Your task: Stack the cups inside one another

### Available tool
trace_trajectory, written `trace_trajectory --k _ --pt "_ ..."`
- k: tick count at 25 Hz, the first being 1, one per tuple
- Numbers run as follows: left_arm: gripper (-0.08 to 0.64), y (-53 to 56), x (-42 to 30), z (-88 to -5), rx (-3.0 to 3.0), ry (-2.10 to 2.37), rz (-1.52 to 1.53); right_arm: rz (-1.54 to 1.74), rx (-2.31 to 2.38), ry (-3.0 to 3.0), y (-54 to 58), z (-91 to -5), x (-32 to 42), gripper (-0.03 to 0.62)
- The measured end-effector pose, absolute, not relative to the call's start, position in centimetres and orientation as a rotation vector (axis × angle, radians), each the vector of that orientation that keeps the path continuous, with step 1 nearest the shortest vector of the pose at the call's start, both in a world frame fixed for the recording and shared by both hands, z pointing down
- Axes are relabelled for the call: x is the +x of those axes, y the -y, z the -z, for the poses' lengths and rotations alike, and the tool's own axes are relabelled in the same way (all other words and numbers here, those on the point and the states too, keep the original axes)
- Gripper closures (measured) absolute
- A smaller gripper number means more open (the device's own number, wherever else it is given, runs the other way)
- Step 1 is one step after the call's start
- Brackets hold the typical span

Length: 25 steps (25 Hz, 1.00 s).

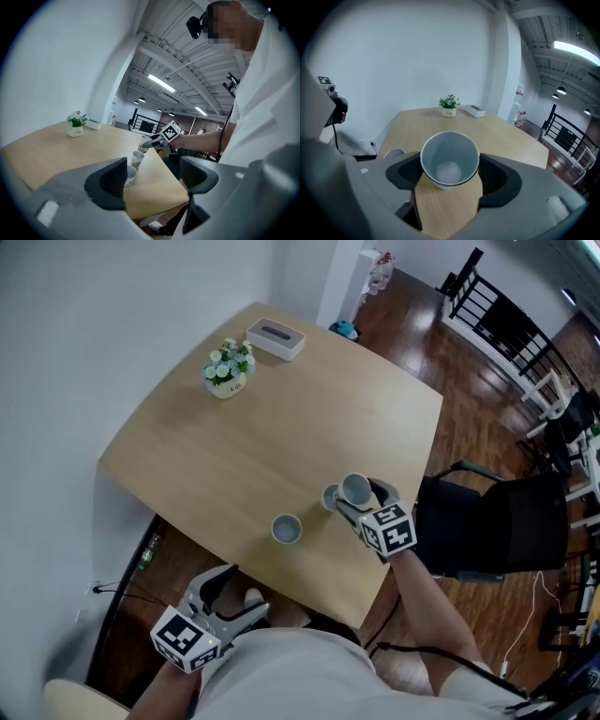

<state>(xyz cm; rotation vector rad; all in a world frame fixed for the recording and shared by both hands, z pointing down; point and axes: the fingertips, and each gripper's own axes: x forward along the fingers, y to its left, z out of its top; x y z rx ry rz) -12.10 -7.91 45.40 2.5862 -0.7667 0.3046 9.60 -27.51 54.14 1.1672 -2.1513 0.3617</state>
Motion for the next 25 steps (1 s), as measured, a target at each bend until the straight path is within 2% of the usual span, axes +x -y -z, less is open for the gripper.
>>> trace_trajectory --k 9,16,25 --pt "0.192 7.5 -15.5 -45.9 2.557 0.796 -0.282 -0.432 1.147 2.091 27.6 -58.0 8.0 0.195" --pt "0.189 7.8 -15.7 -46.1 2.574 0.765 -0.302 -0.409 1.153 2.096 26.0 -56.8 7.0 0.192" --pt "0.187 7.3 -15.9 -45.3 2.608 0.711 -0.246 -0.386 0.938 2.175 20.6 -57.8 -1.5 0.176"
